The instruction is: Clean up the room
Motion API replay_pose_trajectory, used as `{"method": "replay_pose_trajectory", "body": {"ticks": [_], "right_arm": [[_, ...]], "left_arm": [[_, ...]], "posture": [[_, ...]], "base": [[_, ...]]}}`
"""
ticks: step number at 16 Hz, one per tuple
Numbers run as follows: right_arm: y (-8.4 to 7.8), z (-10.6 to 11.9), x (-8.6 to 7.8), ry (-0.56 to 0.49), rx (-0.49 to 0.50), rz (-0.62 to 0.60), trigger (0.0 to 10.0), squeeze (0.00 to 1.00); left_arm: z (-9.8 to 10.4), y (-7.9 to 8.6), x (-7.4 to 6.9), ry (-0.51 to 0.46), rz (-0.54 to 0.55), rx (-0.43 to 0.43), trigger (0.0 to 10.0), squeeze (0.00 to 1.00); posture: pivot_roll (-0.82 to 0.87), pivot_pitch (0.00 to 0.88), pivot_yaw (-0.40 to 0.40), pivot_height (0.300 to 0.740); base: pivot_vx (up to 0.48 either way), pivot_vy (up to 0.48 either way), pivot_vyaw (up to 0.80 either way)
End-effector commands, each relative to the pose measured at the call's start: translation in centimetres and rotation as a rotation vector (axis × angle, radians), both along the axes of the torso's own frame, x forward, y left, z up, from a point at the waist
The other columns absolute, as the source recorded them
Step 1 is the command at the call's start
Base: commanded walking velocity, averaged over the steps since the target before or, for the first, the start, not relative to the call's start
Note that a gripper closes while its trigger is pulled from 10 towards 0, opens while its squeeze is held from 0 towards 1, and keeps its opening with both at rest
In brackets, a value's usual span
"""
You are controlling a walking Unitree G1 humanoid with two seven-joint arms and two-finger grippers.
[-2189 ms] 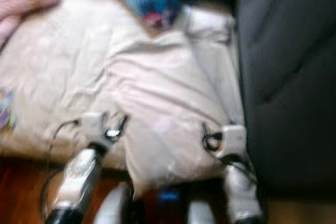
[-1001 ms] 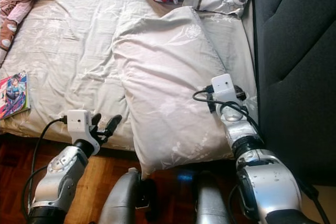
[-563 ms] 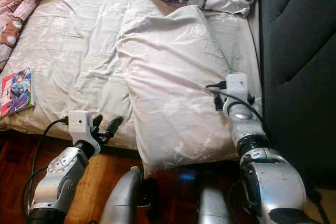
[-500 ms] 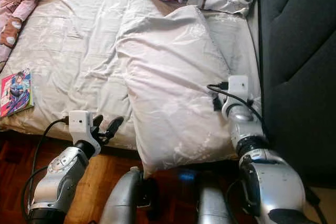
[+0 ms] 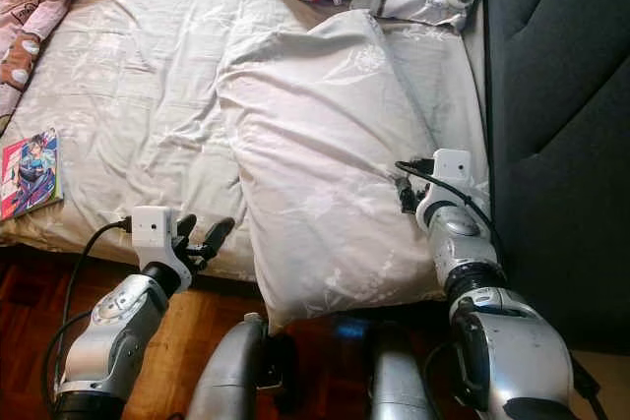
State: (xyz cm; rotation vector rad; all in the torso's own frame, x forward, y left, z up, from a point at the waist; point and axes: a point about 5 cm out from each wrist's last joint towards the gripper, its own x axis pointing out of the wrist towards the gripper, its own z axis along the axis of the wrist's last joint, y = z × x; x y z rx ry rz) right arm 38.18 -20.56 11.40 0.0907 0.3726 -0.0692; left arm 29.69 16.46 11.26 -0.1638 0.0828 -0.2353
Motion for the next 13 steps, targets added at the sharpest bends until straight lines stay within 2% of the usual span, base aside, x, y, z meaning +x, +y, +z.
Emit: {"method": "replay_pose_trajectory", "body": {"ticks": [1, 10, 12, 13], "right_arm": [[0.6, -3.9, -2.0, 0.153, 0.025, 0.017, 0.0, 0.0], [1.0, -3.7, -1.8, 0.136, 0.022, 0.033, 0.0, 0.0], [1.2, -3.8, -1.9, 0.134, 0.025, 0.04, 0.0, 0.0], [1.3, -3.9, -1.9, 0.132, 0.029, 0.045, 0.0, 0.0]], "left_arm": [[-1.1, 0.7, -0.7, 0.047, 0.023, 0.006, 10.0, 0.0], [-2.0, 1.2, -0.5, 0.109, 0.025, 0.011, 10.0, 0.0], [-2.5, 1.4, 0.5, 0.172, 0.088, -0.086, 10.0, 0.0], [-2.9, 1.7, 1.3, 0.204, 0.149, -0.19, 10.0, 0.0]], "posture": [[0.09, 0.395, 0.143, 0.661], [0.08, 0.392, 0.138, 0.661], [0.08, 0.4, 0.13, 0.661], [0.07, 0.404, 0.12, 0.661]], "base": [[0.0, 0.0, 0.0], [0.0, 0.0, 0.0], [0.0, 0.0, 0.0], [0.0, 0.0, 0.0]]}}
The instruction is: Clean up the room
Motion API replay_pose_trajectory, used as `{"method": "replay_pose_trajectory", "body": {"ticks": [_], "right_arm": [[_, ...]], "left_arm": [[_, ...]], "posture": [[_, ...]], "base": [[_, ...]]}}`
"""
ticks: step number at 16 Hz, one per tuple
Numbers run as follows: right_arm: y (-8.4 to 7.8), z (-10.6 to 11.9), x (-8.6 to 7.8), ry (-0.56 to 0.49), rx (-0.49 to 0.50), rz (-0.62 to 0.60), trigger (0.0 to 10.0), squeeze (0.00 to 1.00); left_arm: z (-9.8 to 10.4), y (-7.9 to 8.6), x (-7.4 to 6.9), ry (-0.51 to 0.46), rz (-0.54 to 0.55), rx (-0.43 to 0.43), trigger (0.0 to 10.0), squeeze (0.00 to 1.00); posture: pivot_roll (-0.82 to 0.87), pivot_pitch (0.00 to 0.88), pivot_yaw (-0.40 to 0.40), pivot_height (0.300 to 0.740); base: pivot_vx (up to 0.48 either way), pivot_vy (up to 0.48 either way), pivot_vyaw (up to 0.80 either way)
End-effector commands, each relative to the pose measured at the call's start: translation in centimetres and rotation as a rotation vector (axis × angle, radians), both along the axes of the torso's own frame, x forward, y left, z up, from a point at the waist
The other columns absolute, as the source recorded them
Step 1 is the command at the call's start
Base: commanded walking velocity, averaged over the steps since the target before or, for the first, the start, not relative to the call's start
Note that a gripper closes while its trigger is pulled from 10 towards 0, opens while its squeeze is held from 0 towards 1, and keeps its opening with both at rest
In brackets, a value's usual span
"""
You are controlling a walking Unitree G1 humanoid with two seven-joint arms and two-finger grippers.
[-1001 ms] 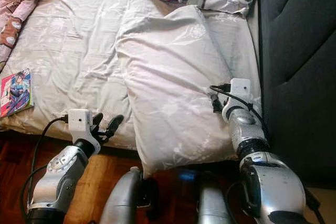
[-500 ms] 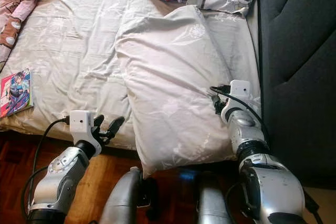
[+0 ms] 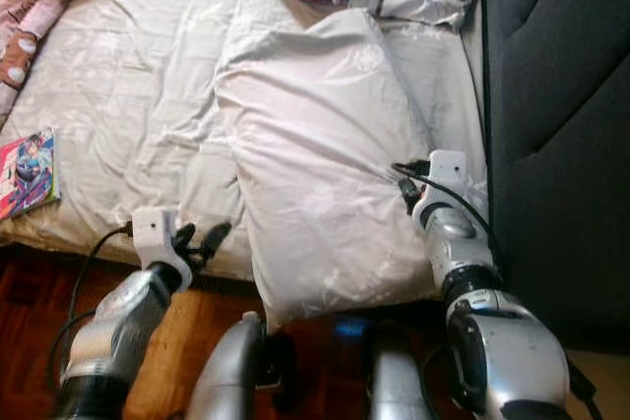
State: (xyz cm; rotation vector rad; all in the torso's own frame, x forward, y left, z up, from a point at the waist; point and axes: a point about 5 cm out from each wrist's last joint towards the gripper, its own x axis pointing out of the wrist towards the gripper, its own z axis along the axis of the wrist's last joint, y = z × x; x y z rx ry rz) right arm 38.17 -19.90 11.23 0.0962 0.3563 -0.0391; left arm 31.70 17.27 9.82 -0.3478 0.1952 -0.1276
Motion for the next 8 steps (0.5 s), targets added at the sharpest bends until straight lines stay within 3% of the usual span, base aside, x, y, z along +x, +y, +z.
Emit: {"method": "replay_pose_trajectory", "body": {"ticks": [1, 2, 5, 7, 8], "right_arm": [[0.7, -3.8, -1.9, 0.15, 0.015, 0.026, 0.0, 0.0], [0.7, -3.8, -1.9, 0.15, 0.012, 0.029, 0.0, 0.0], [0.5, -3.8, -2.0, 0.144, 0.014, 0.032, 0.0, 0.0], [0.5, -3.9, -2.0, 0.137, 0.019, 0.034, 0.0, 0.0], [0.6, -3.9, -2.0, 0.133, 0.021, 0.036, 0.0, 0.0]], "left_arm": [[-1.8, 0.9, -0.2, 0.08, 0.067, -0.084, 10.0, 0.0], [-2.2, 0.6, 0.5, 0.106, 0.066, -0.144, 10.0, 1.0], [-2.5, -1.0, 1.7, 0.125, -0.01, -0.257, 10.0, 1.0], [-2.7, -2.1, 2.4, 0.129, -0.062, -0.236, 10.0, 1.0], [-2.7, -2.5, 2.6, 0.126, -0.076, -0.193, 10.0, 0.17]], "posture": [[0.07, 0.409, 0.115, 0.661], [0.06, 0.416, 0.107, 0.661], [0.04, 0.422, 0.088, 0.661], [0.02, 0.428, 0.077, 0.661], [0.02, 0.429, 0.076, 0.661]], "base": [[0.0, 0.0, 0.0], [0.0, 0.0, 0.0], [0.0, 0.0, 0.0], [0.0, 0.0, 0.0], [0.0, 0.0, 0.0]]}}
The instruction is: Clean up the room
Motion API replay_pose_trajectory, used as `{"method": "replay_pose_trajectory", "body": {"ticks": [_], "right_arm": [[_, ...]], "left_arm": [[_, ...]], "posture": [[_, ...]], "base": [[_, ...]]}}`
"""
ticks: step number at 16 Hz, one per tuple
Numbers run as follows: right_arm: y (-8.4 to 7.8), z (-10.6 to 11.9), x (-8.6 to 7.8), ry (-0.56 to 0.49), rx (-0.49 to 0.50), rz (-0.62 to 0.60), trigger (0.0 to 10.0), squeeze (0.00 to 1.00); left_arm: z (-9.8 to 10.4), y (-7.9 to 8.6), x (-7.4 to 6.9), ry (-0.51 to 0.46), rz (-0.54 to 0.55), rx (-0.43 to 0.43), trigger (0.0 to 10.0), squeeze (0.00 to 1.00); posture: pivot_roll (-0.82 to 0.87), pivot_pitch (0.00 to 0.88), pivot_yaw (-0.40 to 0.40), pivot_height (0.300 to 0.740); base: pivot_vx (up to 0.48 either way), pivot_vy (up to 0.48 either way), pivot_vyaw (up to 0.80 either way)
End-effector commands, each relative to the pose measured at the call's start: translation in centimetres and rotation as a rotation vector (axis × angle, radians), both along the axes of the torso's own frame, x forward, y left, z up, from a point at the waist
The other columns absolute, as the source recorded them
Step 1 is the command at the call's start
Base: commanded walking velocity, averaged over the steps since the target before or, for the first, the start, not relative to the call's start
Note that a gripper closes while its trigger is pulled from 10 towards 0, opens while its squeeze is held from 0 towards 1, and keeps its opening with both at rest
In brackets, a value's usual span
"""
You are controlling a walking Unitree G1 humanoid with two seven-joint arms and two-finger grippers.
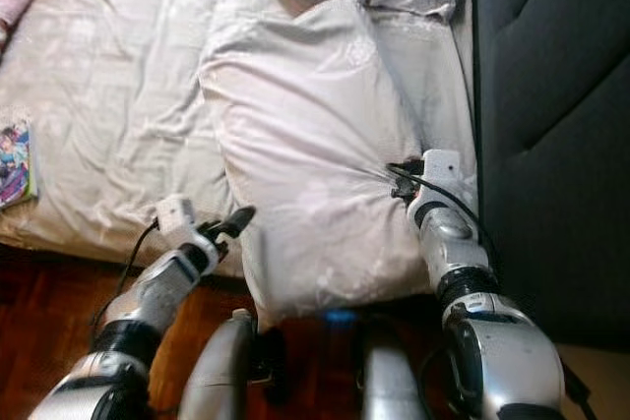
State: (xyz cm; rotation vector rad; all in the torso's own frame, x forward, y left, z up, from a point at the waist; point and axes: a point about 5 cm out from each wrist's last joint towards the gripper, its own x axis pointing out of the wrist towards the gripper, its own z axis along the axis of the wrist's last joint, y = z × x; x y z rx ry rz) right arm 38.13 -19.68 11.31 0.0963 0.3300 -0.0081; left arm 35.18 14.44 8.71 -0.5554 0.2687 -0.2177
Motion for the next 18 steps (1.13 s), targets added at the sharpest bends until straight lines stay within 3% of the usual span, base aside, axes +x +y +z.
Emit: {"method": "replay_pose_trajectory", "body": {"ticks": [1, 5, 9, 14, 18], "right_arm": [[0.4, -4.0, -2.1, 0.155, 0.02, 0.011, 0.0, 0.0], [0.3, -4.2, -2.3, 0.139, 0.034, 0.022, 0.0, 0.0], [0.4, -4.5, -2.6, 0.132, 0.044, 0.034, 0.0, 0.0], [0.6, -5.0, -3.0, 0.132, 0.051, 0.054, 0.0, 0.0], [0.1, -5.0, -3.2, 0.122, 0.05, 0.064, 0.0, 0.0]], "left_arm": [[-1.4, -0.1, -0.4, 0.043, 0.008, 0.006, 10.0, 0.0], [-1.7, -1.1, 0.3, 0.067, 0.039, -0.045, 10.0, 0.0], [-1.3, -1.0, 0.8, 0.059, 0.117, -0.042, 10.0, 0.0], [-2.5, -1.7, 0.2, 0.119, 0.111, -0.036, 10.0, 0.0], [-3.3, -1.1, -0.2, 0.144, 0.144, -0.02, 10.0, 0.0]], "posture": [[0.01, 0.432, 0.07, 0.661], [-0.05, 0.442, 0.047, 0.661], [-0.07, 0.451, 0.032, 0.661], [-0.13, 0.472, 0.002, 0.661], [-0.17, 0.491, -0.02, 0.661]], "base": [[0.0, 0.0, 0.0], [0.0, 0.0, 0.0], [0.0, 0.0, 0.0], [0.0, 0.0, 0.0], [0.0, 0.0, 0.0]]}}
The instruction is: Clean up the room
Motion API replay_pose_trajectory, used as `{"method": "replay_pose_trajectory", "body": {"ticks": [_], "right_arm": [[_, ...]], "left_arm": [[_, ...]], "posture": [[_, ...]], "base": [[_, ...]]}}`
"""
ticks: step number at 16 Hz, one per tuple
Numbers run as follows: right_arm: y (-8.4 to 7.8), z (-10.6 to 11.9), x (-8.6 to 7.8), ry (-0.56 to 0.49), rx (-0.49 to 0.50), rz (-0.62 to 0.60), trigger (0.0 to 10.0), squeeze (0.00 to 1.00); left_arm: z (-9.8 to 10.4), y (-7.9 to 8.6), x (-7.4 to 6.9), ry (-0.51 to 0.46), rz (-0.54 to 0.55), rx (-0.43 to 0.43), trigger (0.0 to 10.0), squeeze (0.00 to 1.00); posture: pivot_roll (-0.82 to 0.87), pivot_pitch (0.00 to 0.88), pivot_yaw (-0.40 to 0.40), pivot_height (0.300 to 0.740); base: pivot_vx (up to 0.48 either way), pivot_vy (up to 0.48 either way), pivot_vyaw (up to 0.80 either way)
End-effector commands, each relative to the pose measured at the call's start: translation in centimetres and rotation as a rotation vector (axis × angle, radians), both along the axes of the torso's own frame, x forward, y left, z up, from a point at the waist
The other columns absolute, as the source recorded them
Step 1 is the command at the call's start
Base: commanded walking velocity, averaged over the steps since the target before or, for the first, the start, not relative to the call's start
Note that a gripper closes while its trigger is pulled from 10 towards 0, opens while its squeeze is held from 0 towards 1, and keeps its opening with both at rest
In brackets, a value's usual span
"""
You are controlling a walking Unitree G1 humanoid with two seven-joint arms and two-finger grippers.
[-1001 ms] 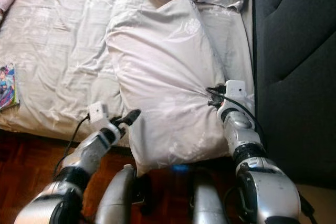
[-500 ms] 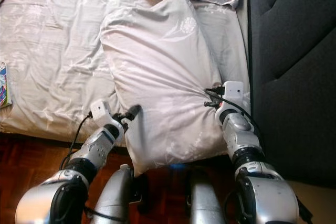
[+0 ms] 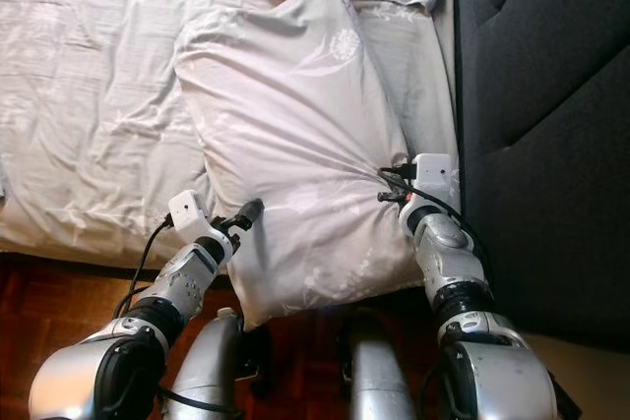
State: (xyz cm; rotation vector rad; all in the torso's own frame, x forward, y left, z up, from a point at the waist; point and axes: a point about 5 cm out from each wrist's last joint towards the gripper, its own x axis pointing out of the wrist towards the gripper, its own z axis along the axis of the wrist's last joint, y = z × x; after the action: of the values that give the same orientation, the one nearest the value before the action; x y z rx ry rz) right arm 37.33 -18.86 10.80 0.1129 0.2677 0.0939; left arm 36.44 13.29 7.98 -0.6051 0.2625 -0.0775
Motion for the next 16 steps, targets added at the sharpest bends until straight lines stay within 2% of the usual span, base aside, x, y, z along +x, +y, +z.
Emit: {"method": "replay_pose_trajectory", "body": {"ticks": [1, 2, 12, 16], "right_arm": [[-0.8, -4.5, -2.5, 0.19, 0.009, -0.026, 0.0, 0.0], [-0.9, -4.5, -2.6, 0.191, 0.004, -0.023, 0.0, 0.0], [-1.0, -4.3, -2.7, 0.187, -0.005, -0.011, 0.0, 0.0], [-0.9, -4.6, -3.0, 0.193, 0.0, -0.012, 0.0, 0.0]], "left_arm": [[-2.6, 0.0, -1.6, 0.112, 0.004, 0.003, 7.0, 0.0], [-2.9, 0.0, -1.7, 0.12, 0.001, -0.001, 0.0, 0.0], [-3.3, 0.2, -2.1, 0.105, -0.002, -0.029, 0.0, 0.0], [-3.5, 1.4, -2.5, 0.078, 0.023, -0.032, 0.0, 0.0]], "posture": [[-0.17, 0.495, -0.023, 0.661], [-0.17, 0.501, -0.026, 0.661], [-0.17, 0.505, -0.033, 0.661], [-0.15, 0.505, -0.019, 0.661]], "base": [[0.0, 0.0, 0.0], [0.0, 0.0, 0.0], [0.0, 0.0, 0.0], [0.0, 0.0, 0.0]]}}
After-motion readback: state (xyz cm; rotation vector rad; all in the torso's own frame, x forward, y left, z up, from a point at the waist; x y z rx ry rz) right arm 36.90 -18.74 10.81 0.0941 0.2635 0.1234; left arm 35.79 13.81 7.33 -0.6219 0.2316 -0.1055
